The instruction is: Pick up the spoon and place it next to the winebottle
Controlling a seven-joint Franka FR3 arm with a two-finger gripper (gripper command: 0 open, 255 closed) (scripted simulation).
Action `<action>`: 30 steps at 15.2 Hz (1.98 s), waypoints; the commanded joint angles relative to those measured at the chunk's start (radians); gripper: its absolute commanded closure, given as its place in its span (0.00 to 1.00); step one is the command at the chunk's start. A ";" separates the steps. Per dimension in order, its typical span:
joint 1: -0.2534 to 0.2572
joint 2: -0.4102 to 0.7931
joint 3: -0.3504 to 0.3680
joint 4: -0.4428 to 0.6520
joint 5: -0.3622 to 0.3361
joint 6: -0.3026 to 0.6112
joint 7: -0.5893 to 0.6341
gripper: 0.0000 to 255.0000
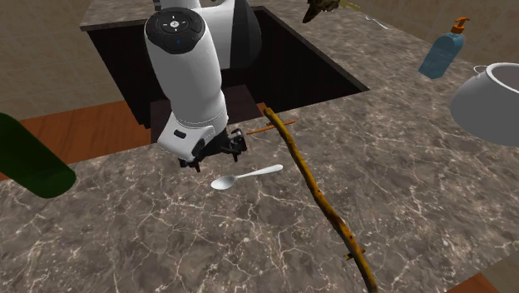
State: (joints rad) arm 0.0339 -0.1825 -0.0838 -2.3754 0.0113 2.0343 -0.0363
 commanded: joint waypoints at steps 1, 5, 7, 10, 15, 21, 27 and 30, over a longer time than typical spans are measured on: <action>0.000 0.051 -0.004 0.011 0.011 0.042 -0.012 0.00; 0.001 0.073 -0.004 -0.025 0.014 0.099 -0.014 0.00; 0.001 0.085 -0.004 -0.041 0.016 0.128 -0.016 0.00; 0.002 0.089 -0.004 -0.046 0.016 0.136 -0.016 0.00; 0.002 0.089 -0.004 -0.046 0.016 0.136 -0.016 0.00; 0.002 0.089 -0.004 -0.046 0.016 0.136 -0.016 1.00; 0.001 0.071 -0.004 -0.035 0.014 0.108 -0.014 1.00; 0.001 0.046 -0.003 -0.017 0.011 0.065 -0.011 1.00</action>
State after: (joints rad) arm 0.0344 -0.1281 -0.0876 -2.3998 0.0228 2.1151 -0.0488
